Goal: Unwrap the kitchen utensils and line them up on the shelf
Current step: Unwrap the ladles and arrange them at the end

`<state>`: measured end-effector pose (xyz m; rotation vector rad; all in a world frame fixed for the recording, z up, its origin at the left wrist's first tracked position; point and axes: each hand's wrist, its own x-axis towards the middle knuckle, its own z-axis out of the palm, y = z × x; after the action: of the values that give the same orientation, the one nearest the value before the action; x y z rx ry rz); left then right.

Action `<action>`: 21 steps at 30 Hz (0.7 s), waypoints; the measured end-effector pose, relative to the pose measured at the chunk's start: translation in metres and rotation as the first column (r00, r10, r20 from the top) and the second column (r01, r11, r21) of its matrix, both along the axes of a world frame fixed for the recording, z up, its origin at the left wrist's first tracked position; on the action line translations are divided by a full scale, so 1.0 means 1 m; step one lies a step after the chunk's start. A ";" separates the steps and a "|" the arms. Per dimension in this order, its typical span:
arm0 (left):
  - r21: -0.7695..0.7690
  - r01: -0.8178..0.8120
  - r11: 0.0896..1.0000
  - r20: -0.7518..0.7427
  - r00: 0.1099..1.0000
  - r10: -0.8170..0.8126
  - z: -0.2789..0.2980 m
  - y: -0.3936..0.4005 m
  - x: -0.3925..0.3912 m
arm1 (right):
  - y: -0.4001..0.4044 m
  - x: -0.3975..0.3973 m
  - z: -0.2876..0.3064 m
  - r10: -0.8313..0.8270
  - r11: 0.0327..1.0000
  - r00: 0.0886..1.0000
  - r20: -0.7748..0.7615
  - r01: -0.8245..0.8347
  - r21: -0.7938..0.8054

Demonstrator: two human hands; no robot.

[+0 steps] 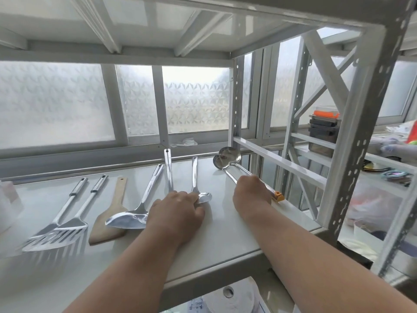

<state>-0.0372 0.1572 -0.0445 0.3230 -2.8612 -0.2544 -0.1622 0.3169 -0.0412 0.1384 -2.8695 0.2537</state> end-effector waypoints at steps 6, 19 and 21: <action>0.004 0.000 1.000 -0.002 1.000 0.000 -0.001 0.000 -0.001 | 0.000 -0.003 -0.004 -0.018 1.000 0.999 -0.027 0.019 0.010; -0.002 -0.010 1.000 -0.014 1.000 0.010 -0.003 -0.001 -0.001 | 0.003 -0.001 -0.003 -0.006 1.000 1.000 -0.028 0.005 -0.028; 0.002 -0.011 1.000 -0.018 1.000 0.011 -0.004 -0.001 -0.001 | 0.004 0.000 -0.003 0.001 0.999 0.999 -0.036 -0.002 -0.032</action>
<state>-0.0382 0.1560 -0.0480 0.3351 -2.8405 -0.2565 -0.1622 0.3205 -0.0444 0.1373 -2.8279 0.2936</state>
